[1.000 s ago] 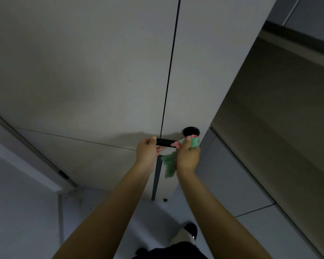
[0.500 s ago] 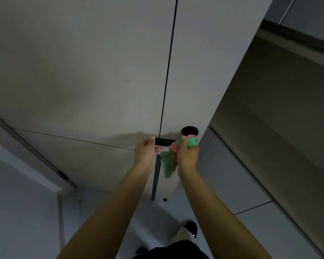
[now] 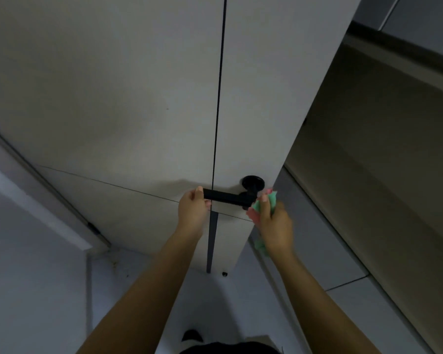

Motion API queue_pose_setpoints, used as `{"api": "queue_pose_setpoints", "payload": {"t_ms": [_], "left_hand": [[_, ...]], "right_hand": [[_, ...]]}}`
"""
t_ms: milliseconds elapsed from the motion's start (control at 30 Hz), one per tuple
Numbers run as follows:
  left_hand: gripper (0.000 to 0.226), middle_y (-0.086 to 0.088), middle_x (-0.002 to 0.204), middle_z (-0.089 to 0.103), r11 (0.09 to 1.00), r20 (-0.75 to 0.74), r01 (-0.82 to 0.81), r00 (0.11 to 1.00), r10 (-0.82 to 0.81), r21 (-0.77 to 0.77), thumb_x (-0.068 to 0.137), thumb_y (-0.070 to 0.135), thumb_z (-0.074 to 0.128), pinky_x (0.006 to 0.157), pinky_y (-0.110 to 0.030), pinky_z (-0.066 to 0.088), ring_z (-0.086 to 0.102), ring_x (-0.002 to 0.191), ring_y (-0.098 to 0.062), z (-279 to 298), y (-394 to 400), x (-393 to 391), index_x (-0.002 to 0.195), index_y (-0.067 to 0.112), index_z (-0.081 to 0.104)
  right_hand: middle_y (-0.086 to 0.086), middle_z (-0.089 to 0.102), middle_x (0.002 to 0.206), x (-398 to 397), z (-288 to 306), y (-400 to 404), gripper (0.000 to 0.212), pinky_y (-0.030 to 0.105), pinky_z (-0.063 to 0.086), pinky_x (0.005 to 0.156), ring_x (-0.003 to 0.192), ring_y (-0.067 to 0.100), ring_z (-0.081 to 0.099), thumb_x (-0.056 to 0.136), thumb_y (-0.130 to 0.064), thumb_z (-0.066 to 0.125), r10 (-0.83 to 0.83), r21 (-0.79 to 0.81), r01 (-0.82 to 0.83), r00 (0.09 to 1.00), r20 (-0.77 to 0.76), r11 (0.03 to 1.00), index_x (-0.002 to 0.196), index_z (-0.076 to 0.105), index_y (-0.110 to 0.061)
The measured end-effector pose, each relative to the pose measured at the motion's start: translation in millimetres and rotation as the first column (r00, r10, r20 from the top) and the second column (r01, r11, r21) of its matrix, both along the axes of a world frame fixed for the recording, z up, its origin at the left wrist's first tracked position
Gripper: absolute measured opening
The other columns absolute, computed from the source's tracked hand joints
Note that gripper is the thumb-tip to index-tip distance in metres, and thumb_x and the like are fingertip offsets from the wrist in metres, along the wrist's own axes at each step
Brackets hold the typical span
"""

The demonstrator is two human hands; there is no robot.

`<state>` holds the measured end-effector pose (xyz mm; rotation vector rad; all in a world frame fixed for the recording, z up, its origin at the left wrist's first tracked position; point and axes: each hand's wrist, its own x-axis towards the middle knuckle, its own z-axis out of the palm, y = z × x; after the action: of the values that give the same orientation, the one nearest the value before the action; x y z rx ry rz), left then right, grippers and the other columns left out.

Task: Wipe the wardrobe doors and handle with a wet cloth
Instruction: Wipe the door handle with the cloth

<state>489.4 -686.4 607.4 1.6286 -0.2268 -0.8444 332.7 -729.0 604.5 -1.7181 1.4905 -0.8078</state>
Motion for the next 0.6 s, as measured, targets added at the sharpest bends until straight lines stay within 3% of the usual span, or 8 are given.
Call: {"api": "queue_pose_setpoints", "payload": {"t_ms": [67, 233, 400, 500, 600], "left_hand": [[0.024, -0.003, 0.083, 0.059, 0.998, -0.01, -0.062, 0.998, 0.062, -0.018, 0.103, 0.024, 0.039, 0.068, -0.018, 0.046, 0.058, 0.077, -0.01, 1.5, 10.4, -8.0, 0.095, 0.01, 0.056], [0.027, -0.003, 0.079, 0.056, 0.975, 0.021, -0.221, 0.975, 0.222, -0.027, 0.103, 0.022, 0.037, 0.069, -0.021, 0.046, 0.054, 0.072, -0.011, 1.0, 39.2, -27.6, 0.102, 0.004, 0.057], [0.026, -0.003, 0.077, 0.055, 0.936, 0.017, -0.35, 0.936, 0.351, -0.035, 0.103, 0.022, 0.039, 0.067, -0.021, 0.044, 0.05, 0.072, -0.013, 1.4, 78.6, -41.5, 0.093, 0.009, 0.059], [0.023, -0.003, 0.082, 0.056, 0.909, 0.001, -0.411, 0.911, 0.412, -0.062, 0.102, 0.022, 0.04, 0.073, -0.025, 0.046, 0.052, 0.077, -0.013, 5.3, 107.0, -51.8, 0.103, 0.008, 0.058], [0.029, -0.01, 0.107, 0.06, 0.891, -0.061, -0.436, 0.9, 0.431, -0.131, 0.102, 0.022, 0.041, 0.081, -0.03, 0.046, 0.058, 0.096, -0.021, 5.2, 135.3, -66.6, 0.124, 0.006, 0.052]], "right_hand": [[0.0, 0.06, 0.075, -14.2, -0.9, 5.4, 0.046, 0.033, 0.047, 0.059, 0.068, 0.02, 0.059, 0.094, -0.051, 0.034, 0.061, -0.031, -0.061, 0.998, 0.022, 0.998, 0.099, 0.055, -0.01], [0.003, 0.061, 0.076, -43.2, 1.0, 16.4, 0.057, 0.036, 0.05, 0.058, 0.068, 0.024, 0.061, 0.086, -0.064, 0.035, 0.237, -0.054, -0.235, 0.97, 0.05, 0.971, 0.101, 0.049, -0.011], [-0.003, 0.059, 0.079, -60.7, 3.9, 44.0, 0.041, 0.014, 0.042, 0.044, 0.063, 0.007, 0.057, 0.09, -0.046, 0.046, 0.41, -0.07, -0.405, 0.908, 0.086, 0.912, 0.114, 0.045, -0.013], [-0.001, 0.062, 0.078, -72.4, -1.6, 71.4, 0.052, 0.022, 0.046, 0.045, 0.061, 0.009, 0.059, 0.084, -0.053, 0.045, 0.465, -0.121, -0.454, 0.879, 0.101, 0.883, 0.116, 0.045, -0.012], [-0.006, 0.061, 0.078, -80.8, -2.6, 90.7, 0.056, 0.034, 0.052, 0.048, 0.061, 0.01, 0.06, 0.083, -0.051, 0.047, 0.493, -0.142, -0.474, 0.857, 0.15, 0.869, 0.125, 0.04, -0.014]]}}
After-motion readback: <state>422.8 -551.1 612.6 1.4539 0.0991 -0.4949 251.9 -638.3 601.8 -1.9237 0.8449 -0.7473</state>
